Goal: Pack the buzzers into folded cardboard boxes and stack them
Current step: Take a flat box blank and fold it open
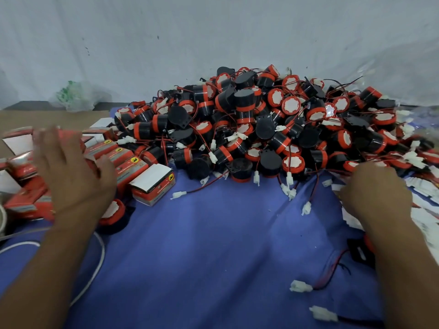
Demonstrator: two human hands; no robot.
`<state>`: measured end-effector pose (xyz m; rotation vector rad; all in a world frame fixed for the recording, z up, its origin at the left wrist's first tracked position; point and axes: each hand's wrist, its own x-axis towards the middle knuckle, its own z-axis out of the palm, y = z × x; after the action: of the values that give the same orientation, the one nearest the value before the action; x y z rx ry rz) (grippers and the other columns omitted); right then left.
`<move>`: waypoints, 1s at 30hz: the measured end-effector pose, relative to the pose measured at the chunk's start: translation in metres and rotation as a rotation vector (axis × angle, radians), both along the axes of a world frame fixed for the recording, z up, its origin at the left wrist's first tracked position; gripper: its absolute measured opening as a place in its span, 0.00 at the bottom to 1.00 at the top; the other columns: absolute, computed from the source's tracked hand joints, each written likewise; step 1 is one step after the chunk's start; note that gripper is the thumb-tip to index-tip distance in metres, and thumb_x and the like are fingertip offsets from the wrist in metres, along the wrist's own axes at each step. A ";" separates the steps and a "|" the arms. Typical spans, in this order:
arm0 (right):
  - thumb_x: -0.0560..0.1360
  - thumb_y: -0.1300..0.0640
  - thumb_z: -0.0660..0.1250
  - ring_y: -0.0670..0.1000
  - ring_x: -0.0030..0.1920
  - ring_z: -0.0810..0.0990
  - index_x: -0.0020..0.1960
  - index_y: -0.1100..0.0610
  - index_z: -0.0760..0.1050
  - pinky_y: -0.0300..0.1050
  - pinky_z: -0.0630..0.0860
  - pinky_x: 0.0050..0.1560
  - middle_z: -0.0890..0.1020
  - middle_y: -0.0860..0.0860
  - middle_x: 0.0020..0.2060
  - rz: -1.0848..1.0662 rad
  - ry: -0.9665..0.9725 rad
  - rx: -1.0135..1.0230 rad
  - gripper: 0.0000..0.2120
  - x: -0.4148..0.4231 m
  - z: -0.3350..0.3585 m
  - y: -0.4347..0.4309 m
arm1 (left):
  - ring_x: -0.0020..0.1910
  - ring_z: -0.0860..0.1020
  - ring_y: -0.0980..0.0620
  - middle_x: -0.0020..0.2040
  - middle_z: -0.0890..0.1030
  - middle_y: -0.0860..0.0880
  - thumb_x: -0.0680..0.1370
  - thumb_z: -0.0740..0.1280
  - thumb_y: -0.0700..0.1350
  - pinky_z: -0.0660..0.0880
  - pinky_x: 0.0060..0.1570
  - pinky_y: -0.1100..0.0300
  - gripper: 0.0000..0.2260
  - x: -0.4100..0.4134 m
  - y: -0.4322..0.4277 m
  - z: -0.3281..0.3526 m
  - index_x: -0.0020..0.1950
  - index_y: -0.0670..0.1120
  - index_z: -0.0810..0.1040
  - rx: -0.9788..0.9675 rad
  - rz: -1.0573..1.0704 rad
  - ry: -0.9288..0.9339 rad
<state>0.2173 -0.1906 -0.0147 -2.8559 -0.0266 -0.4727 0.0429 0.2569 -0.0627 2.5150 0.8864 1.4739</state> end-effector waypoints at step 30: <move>0.73 0.44 0.74 0.58 0.55 0.85 0.59 0.55 0.83 0.52 0.82 0.49 0.85 0.57 0.56 1.037 1.016 1.533 0.20 -0.058 -0.032 0.093 | 0.48 0.84 0.54 0.49 0.85 0.54 0.73 0.65 0.57 0.81 0.43 0.59 0.15 0.022 -0.176 -0.002 0.55 0.51 0.75 -1.153 -0.794 -0.044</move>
<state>0.1597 -0.0977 -0.0468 -1.0231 -0.5875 0.8234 0.0653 0.0805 -0.0652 1.5904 0.3996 0.4872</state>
